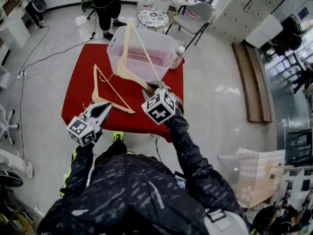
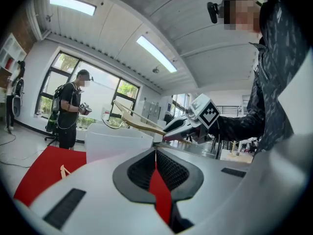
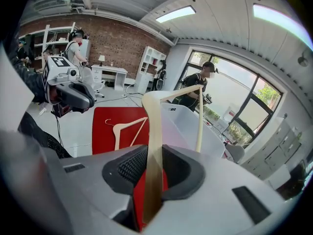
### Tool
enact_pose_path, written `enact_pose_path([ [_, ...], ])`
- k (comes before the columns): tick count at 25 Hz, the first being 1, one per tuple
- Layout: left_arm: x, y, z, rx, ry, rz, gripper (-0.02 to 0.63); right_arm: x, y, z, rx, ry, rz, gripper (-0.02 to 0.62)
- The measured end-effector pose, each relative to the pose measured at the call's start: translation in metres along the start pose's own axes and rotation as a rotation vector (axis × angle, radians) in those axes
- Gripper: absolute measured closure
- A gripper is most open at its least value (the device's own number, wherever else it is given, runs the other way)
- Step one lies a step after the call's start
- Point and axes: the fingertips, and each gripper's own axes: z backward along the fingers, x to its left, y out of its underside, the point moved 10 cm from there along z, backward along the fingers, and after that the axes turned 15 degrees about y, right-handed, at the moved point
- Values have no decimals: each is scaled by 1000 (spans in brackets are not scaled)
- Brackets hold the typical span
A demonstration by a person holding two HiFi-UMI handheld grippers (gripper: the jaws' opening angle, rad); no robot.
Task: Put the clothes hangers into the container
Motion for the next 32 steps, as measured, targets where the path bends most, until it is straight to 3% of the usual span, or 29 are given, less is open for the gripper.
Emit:
enact_pose_path([
  [18,131,-15,-27,-4,74,53,594,-95,-33,-124,122,131,80,497],
  [23,166,-11,-31,6,76,78,594,-109,-36,-169,161,126,108,497],
  [32,206,-15,-32,17,71,116,594,-118,-46,-227,234,38,200,497],
])
